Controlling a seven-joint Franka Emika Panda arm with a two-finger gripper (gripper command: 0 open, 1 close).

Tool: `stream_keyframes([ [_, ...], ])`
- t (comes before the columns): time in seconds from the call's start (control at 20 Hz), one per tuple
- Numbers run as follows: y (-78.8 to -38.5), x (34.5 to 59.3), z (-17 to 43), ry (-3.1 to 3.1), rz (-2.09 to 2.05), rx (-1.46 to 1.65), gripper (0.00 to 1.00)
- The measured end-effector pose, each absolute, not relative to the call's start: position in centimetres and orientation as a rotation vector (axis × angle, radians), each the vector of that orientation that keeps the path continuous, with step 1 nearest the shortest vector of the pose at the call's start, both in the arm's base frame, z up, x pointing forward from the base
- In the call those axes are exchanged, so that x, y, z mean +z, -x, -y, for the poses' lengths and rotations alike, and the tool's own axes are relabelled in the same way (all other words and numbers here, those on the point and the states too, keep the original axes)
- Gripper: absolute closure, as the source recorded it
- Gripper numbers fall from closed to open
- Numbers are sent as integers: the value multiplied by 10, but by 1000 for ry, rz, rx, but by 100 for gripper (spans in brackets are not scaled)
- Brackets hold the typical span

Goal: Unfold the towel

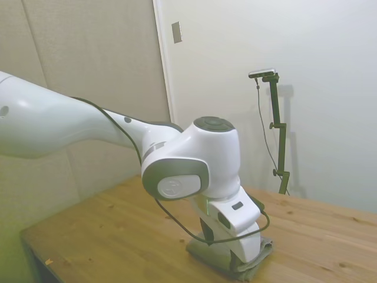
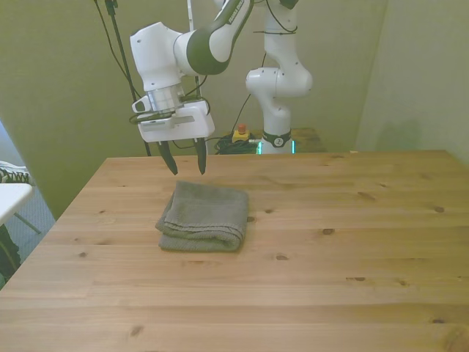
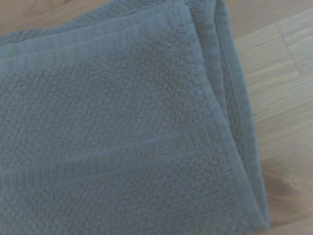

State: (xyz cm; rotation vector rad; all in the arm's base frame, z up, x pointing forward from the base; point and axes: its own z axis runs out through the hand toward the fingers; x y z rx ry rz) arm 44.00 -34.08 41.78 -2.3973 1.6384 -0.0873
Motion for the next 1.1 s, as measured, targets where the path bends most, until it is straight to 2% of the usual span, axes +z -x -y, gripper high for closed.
stream_keyframes([
  [0.5,-450,386,371,2283,-1509,-45,0],
  [0.9,-446,380,370,2214,-1397,-41,0],
  [0.95,-444,379,372,2200,-1387,-48,100],
  [1.1,-440,369,378,2178,-1389,-37,100],
])
